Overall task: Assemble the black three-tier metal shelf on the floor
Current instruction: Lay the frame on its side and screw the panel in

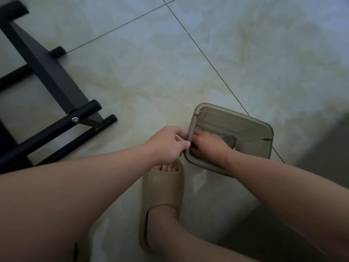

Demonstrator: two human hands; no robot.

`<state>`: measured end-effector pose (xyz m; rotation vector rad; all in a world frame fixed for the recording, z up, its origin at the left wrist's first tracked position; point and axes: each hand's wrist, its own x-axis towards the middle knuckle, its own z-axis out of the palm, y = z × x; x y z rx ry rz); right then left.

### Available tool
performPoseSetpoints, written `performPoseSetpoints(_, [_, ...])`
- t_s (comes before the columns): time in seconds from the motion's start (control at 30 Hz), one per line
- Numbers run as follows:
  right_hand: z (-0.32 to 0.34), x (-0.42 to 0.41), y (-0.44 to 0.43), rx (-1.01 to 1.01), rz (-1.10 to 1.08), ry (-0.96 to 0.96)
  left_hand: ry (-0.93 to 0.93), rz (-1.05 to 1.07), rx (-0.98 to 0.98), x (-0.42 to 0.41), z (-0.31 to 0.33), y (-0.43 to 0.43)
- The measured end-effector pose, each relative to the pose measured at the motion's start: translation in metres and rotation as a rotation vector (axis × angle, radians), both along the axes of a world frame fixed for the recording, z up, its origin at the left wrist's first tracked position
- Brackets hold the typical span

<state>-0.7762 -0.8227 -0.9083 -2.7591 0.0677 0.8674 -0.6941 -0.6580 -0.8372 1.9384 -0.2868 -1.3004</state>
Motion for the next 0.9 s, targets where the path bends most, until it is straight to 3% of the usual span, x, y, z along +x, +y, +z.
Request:
performPoseSetpoints(0.43, [0.022, -0.013, -0.013, 0.032, -0.073, 0.09, 0.075, 0.039, 0.09, 0.01, 0.02, 0.009])
performPoseSetpoints(0.9, [0.015, -0.016, -0.012, 0.021, -0.11, 0.059, 0.109, 0.032, 0.088, -0.004, 0.017, 0.004])
